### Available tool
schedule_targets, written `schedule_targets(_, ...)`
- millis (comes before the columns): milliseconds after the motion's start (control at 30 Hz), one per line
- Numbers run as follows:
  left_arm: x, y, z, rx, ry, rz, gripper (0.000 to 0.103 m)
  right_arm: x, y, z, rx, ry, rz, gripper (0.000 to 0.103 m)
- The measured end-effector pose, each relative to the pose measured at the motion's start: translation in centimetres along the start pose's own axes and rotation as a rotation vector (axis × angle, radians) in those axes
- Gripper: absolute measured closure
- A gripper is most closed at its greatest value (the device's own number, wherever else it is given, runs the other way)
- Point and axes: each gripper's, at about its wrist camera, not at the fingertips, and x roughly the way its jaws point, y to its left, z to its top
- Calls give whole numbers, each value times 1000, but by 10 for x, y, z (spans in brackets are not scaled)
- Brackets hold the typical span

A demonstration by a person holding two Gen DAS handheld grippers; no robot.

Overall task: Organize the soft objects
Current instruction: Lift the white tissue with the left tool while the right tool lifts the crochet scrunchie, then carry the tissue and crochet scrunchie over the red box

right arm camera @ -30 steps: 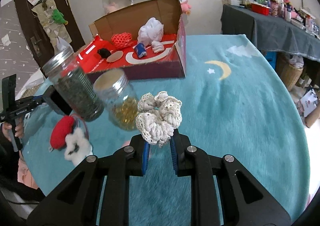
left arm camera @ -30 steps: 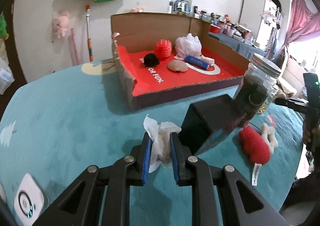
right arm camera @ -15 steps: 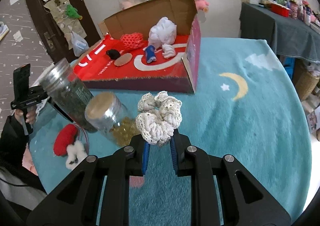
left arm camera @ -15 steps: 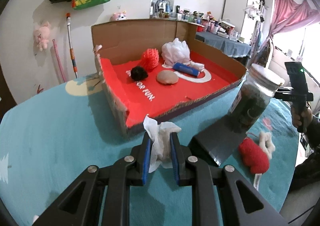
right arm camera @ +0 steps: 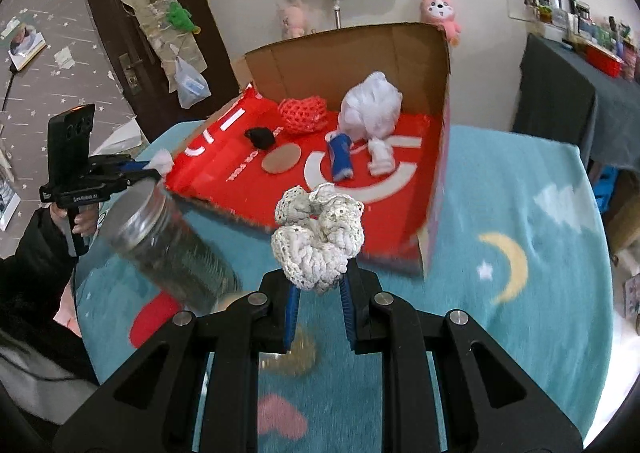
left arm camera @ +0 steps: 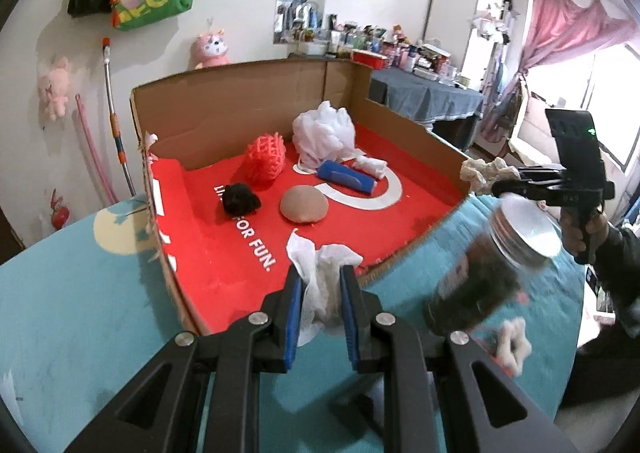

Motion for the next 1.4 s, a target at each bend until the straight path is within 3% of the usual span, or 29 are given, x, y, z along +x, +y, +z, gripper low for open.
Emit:
schedule_targets(200, 39, 11, 21, -102, 115, 47, 83, 37, 8, 31, -9, 87, -119, 85)
schedule_targets(433, 75, 17, 30, -148, 222, 134, 83, 87, 14, 47, -42, 236, -259, 84)
schedule_targets(833, 106, 26, 34, -142, 294, 233, 83, 123, 8, 56, -84, 355, -369, 84)
schedule_targets(1100, 108, 26, 31, -133, 297, 253, 68, 127, 10, 57, -113, 361, -416, 80)
schedule_targets(1400, 99, 24, 30, -127, 268, 249, 48, 122, 11, 57, -87, 359, -392, 76)
